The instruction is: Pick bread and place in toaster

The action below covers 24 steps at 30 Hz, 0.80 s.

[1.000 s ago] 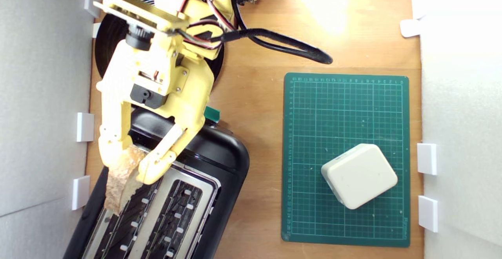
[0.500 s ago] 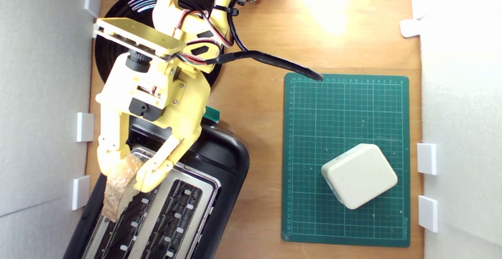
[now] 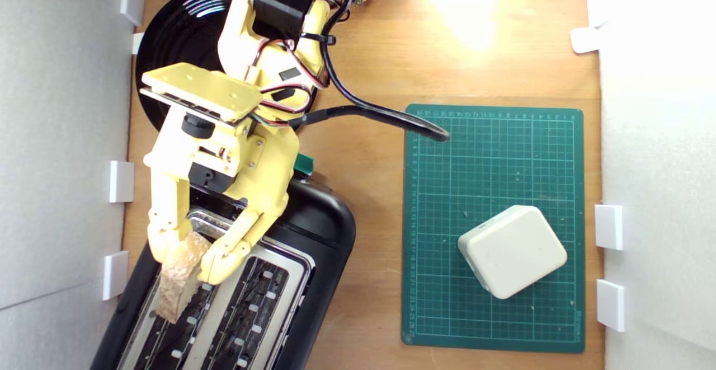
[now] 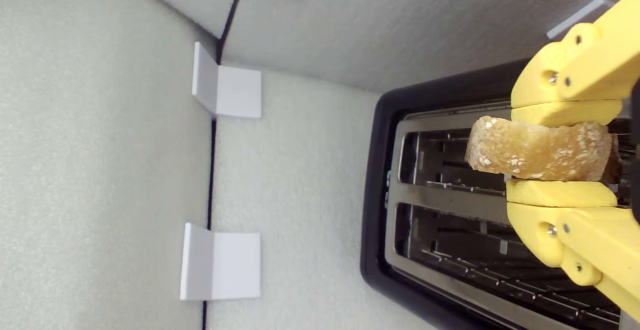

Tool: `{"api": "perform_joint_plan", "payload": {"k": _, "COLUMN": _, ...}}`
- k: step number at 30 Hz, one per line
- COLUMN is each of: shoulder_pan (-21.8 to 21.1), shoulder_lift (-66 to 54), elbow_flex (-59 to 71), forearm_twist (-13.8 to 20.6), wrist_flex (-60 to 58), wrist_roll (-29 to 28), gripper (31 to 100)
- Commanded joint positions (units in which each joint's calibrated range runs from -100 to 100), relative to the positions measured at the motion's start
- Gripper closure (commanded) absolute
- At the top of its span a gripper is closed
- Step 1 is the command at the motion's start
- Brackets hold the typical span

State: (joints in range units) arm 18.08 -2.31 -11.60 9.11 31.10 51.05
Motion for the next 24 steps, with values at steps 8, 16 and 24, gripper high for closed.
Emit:
{"api": "perform_joint_plan", "payload": {"k": 8, "shoulder_pan": -0.4, "shoulder_lift": 3.5, "elbow_flex": -5.5, "forearm_twist": 0.6, "wrist_flex": -2.7, "wrist_roll": 0.2, "gripper": 77.4}}
{"api": "perform_joint_plan", "payload": {"k": 16, "shoulder_pan": -0.4, "shoulder_lift": 7.9, "elbow_flex": -8.1, "forearm_twist": 0.8, "wrist_flex": -2.7, "wrist_roll": 0.2, "gripper": 76.9}}
{"api": "perform_joint_plan", "payload": {"k": 24, "shoulder_pan": -0.4, "shoulder_lift": 8.3, "elbow_flex": -8.1, "forearm_twist": 0.4, "wrist_flex": -2.7, "wrist_roll": 0.2, "gripper": 71.4}}
